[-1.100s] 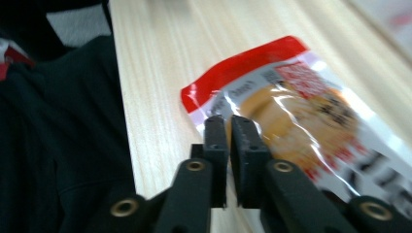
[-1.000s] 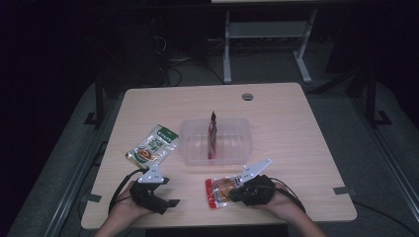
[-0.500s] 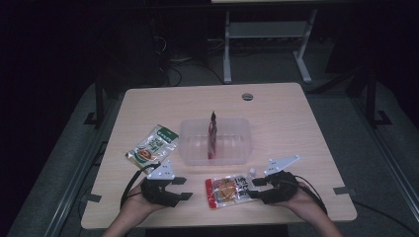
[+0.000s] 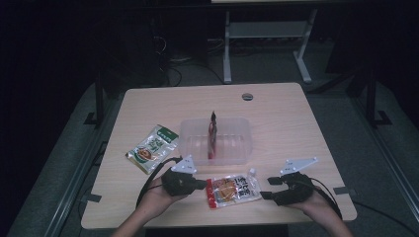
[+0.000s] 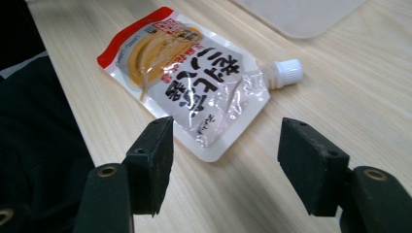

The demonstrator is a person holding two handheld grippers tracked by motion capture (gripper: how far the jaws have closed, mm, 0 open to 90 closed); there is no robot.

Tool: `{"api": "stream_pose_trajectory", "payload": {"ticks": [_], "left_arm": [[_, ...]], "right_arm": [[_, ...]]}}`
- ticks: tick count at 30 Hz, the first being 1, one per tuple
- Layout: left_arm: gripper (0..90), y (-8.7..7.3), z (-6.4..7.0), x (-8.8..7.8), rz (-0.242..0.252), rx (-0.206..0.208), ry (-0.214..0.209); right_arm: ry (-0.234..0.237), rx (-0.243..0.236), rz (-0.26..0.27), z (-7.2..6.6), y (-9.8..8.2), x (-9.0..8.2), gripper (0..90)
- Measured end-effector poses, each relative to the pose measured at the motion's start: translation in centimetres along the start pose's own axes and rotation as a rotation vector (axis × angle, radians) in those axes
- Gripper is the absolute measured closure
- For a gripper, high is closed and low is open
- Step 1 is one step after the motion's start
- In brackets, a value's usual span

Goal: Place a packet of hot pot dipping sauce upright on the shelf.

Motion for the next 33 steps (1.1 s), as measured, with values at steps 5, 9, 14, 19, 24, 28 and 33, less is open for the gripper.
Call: {"api": "stream_pose_trajectory", "payload": {"ticks": [5, 9, 14, 19, 24, 28, 33], "left_arm": [[89.6, 0.4, 0.2, 1.1, -0.001, 0.015, -0.014], [89.6, -0.1, 0.3, 1.7, -0.017, 0.023, -0.02], [89.5, -0.6, 0.5, 2.6, -0.04, 0.023, -0.024], [89.5, -1.0, 0.6, 3.2, -0.064, 0.034, -0.021], [89.6, -1.3, 0.7, 3.6, -0.073, 0.038, -0.022], [89.7, -1.4, 0.7, 3.9, -0.089, 0.043, -0.026], [89.9, -1.5, 0.7, 4.1, -0.091, 0.046, -0.021]], "right_arm": [[-0.003, 0.011, -0.012, 0.3, -0.2, 0.1, 37.3], [0.0, 0.015, -0.014, 0.5, -0.1, 0.2, 37.3], [0.002, 0.019, -0.028, 0.5, -0.2, 0.6, 37.3], [0.011, 0.018, -0.048, 0.5, -0.4, 1.0, 37.2], [0.014, 0.031, -0.053, 0.7, -0.5, 1.2, 37.2], [0.019, 0.038, -0.052, 0.9, -0.5, 1.4, 37.2], [0.028, 0.046, -0.049, 1.0, -0.4, 1.6, 37.1]]}}
Point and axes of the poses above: each handheld gripper's, and its own axes: x roughly forward along the jaws, y roughly out of its top, z roughly to its right, the point moved 8 cm from there along x, roughly forward along the jaws, and after that the axes turned 10 degrees about y, right-handed, at the moved point
